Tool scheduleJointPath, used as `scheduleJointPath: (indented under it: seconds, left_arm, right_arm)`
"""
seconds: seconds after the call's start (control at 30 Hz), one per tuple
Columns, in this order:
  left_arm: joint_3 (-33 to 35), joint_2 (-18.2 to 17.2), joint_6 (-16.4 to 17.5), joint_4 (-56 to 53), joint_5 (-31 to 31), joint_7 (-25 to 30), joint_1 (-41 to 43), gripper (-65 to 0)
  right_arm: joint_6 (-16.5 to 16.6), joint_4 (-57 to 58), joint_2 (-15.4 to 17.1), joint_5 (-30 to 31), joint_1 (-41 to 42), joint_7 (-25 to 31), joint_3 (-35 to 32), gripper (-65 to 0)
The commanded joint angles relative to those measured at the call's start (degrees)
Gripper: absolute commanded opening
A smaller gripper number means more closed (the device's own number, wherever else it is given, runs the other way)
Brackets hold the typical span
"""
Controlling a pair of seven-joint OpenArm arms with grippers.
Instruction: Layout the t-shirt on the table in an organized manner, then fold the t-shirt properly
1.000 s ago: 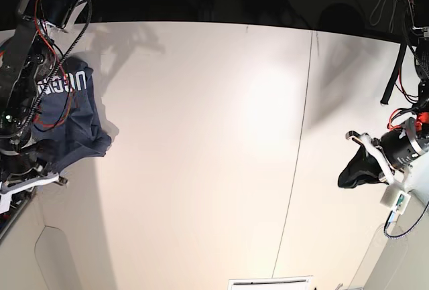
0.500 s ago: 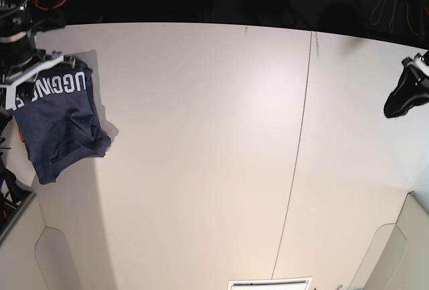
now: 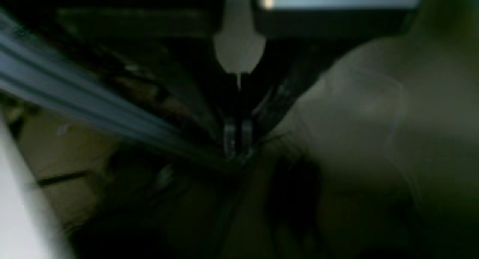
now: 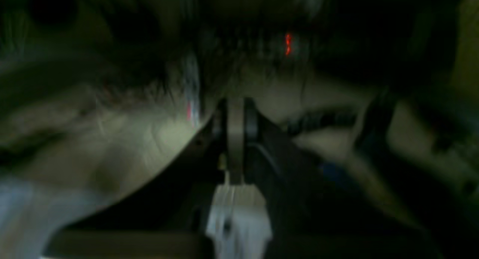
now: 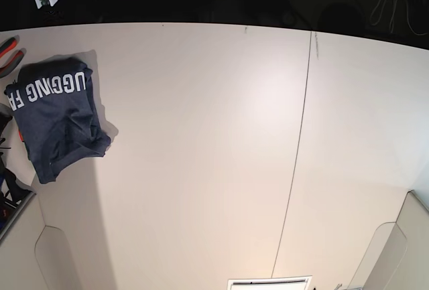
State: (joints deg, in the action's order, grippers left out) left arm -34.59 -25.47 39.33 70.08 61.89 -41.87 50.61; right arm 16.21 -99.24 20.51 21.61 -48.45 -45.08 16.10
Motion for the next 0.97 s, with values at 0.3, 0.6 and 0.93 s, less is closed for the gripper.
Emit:
scheduleJointPath:
  seconds: [0.3,0.6,0.93]
  left_arm:
    - [36.76,-0.42,0.67,-21.62,-29.66,38.14,-12.9,-65.0]
    - [47.78,12.22,-23.08,-36.44,-44.46,44.87,-34.51,-65.0]
    - [47.8,14.67,-23.04,-41.18,-47.78,45.57,-39.32,-65.0]
  right_arm:
    - [0.74,52.02,4.74,0.24,18.58,30.64,-24.41,-65.0]
    - [0.13,76.32,-9.42,0.2,40.3,38.64,-33.16,-65.0]
    - [-4.85,76.61,-17.09,-6.14,42.23,38.47,-33.16,-65.0]
